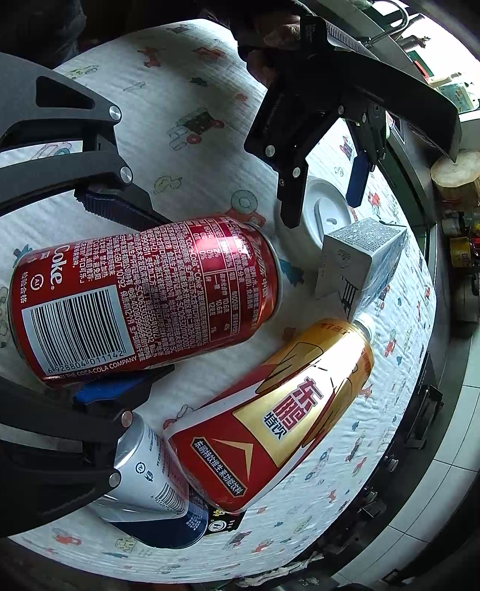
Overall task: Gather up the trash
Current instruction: 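Grasp the red Coke can with the right tool while the left tool grasps the white lid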
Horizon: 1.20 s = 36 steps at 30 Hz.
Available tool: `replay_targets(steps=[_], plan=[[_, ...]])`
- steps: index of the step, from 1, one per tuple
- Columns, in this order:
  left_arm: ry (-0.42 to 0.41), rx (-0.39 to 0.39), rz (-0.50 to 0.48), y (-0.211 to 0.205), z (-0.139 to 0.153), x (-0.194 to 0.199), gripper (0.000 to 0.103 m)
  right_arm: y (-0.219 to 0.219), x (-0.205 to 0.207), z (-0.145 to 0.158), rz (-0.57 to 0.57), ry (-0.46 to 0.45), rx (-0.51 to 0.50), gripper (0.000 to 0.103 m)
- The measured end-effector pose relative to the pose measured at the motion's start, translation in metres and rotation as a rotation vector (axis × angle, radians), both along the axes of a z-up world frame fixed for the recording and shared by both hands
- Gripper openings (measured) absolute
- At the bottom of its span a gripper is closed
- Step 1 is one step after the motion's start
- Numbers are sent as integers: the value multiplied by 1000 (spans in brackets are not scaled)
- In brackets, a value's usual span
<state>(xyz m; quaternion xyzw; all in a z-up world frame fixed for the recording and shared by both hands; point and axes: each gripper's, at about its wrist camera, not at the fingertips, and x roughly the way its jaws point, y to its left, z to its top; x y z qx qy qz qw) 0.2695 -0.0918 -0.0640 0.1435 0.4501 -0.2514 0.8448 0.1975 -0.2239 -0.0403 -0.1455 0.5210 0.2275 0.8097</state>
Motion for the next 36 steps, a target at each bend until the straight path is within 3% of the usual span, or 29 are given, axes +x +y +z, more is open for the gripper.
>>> replay_targets(steps=[7,17,22,36], plan=[[-19,-13,5,1,4,-4,78,5,-4,2,6,-1,8,66],[14,-43,22,19,6,-21,78,17,-16,12,23,-15,15,66],[-9,-43,29,33,14,-39,78,30,-24,18,43,-18,22,62],[-75,-73,127,98,42,-77,78,66,-36,22,89,-22,29,61]])
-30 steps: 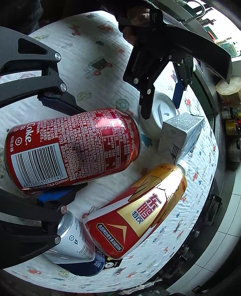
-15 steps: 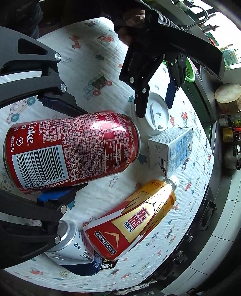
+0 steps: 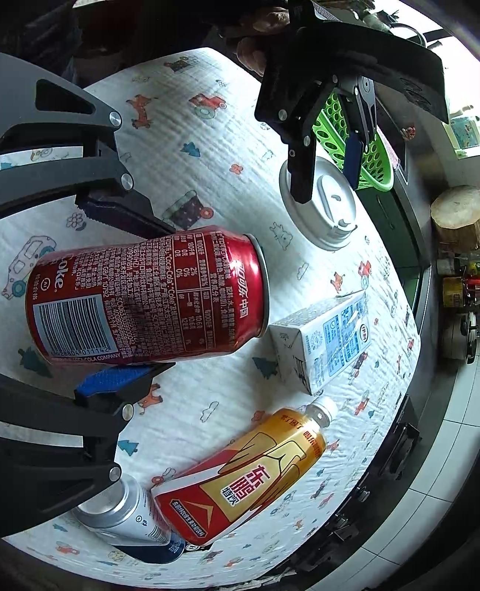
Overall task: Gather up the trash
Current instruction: 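Grasp the red Coke can with the right tool while the left tool grasps the white lid, then carry the white lid and Coke can to the basket and open both tools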
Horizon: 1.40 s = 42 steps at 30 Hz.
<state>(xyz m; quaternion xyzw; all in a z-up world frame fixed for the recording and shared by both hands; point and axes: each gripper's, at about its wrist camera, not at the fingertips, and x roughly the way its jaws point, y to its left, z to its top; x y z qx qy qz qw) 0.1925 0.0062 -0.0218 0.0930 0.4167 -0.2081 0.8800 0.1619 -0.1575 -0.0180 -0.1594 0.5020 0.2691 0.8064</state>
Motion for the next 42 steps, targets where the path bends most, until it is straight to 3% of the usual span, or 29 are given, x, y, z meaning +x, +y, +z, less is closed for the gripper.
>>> replay_targets(steps=[5,12,18,21,31,42], plan=[[-41,-12,70,38,15,-10,78,24,1,8,34,-16,14,61],[-60,12,251,119,26,-14,78,68,12,18,86,-26,36,61],[-6,53,409,186,8,-8,78,109,23,29,116,-33,84,60],[34,37,460,210,-6,-7,78,132,29,35,135,-37,105,60],[125,21,525,251,-45,-13,79,202,55,55,183,-51,175,60],[136,-9,549,272,-49,-25,85,280,82,63,217,-44,251,60]])
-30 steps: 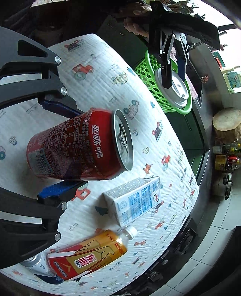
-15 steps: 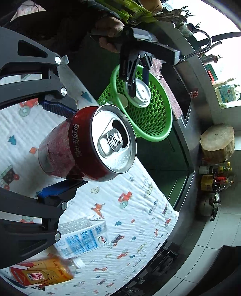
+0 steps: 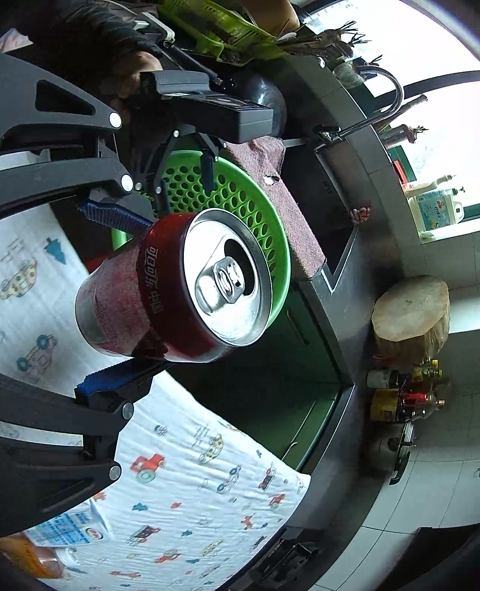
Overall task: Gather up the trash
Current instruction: 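Carry the white lid and Coke can to the basket and open both tools, then move both tools back over the table toward the bottle and blue can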
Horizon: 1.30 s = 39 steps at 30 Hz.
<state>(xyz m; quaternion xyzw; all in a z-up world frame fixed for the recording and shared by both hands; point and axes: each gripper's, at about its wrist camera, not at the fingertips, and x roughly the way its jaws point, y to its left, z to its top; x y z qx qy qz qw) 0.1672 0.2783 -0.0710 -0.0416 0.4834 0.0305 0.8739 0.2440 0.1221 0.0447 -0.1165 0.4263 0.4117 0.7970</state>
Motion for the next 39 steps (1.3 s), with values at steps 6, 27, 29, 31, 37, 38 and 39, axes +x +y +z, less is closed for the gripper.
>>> replay_targets(steps=[6,27,29,31,37,38,39], plan=[[-26,-8,16,9,8,-16,85,39,8,-14,24,23,-5,60],[-63,-23,46,20,20,-52,87,85,13,-57,8,29,-106,76],[-68,-25,39,16,22,-51,87,77,11,-50,2,21,-91,76],[-69,-22,28,11,23,-50,87,69,8,-43,-1,15,-75,76],[-83,-19,-3,-6,31,-49,87,33,-9,-23,-28,-27,-31,83],[-87,-18,-9,-9,33,-49,87,25,-12,-20,-35,-34,-26,83],[-92,-17,-14,-12,35,-49,88,16,-15,-18,-47,-39,-21,83]])
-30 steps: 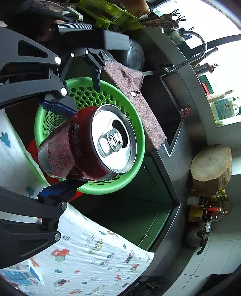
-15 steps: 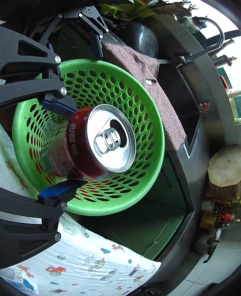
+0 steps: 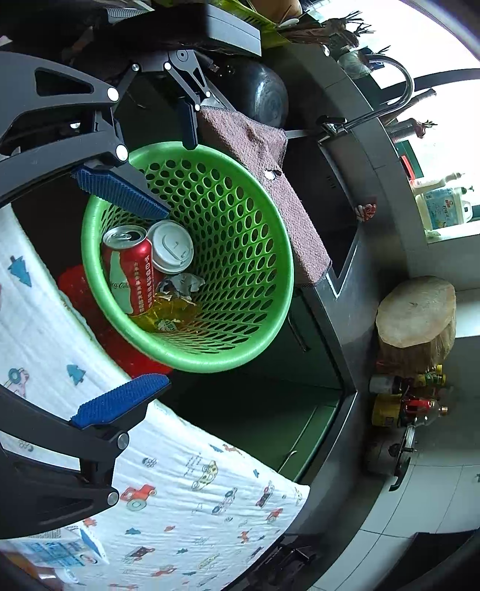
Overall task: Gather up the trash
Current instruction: 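Move both tools back over the table toward the bottle and blue can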
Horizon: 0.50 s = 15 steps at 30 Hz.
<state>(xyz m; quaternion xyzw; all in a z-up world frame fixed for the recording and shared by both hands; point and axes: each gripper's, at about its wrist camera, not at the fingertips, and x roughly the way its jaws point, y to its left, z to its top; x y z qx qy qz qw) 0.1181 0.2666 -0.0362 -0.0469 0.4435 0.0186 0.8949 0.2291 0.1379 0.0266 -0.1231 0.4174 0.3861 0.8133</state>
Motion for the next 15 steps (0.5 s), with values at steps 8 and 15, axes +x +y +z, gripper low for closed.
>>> replay_targets(steps=[8,15], plan=[[-28,1,-69,-37,12,9,91,-91,-20,8,-129,-18,19,86],[-36,5,-155,-86,16,20,92,-190,-33,13,-286,-42,-6,87]])
